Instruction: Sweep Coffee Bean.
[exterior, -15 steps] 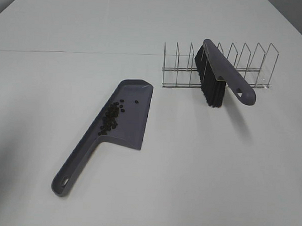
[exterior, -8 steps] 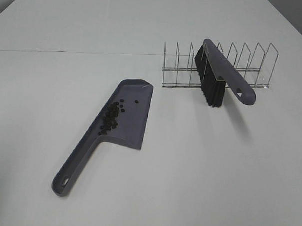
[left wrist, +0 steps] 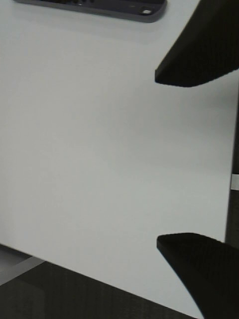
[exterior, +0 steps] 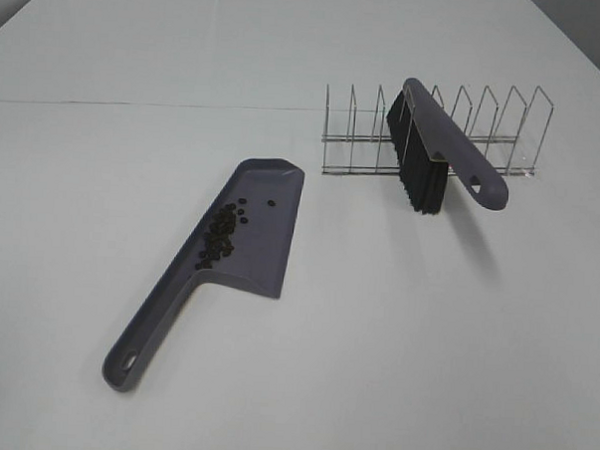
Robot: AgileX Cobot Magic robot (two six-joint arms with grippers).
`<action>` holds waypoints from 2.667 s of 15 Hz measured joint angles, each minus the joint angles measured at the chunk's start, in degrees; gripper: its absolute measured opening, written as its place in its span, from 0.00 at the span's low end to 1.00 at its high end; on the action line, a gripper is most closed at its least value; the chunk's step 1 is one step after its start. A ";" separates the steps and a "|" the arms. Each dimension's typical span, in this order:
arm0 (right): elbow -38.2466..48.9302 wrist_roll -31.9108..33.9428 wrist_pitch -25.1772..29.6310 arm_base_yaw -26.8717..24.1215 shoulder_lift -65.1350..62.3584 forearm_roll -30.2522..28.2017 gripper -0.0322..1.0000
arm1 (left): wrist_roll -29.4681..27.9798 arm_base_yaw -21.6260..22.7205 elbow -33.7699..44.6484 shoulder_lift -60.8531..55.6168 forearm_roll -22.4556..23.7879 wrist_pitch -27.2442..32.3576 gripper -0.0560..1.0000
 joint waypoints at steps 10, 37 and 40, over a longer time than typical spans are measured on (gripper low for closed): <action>7.33 -0.11 -6.36 0.00 0.00 5.96 0.70 | 0.06 0.00 2.06 -10.83 -3.95 -3.21 0.75; 7.33 -0.11 -6.42 0.00 0.00 5.96 0.70 | 0.92 -3.61 2.41 -10.89 -4.70 -4.53 0.75; 7.33 -0.11 -6.42 0.00 0.00 5.96 0.70 | 0.92 -3.61 2.41 -10.89 -4.70 -4.53 0.75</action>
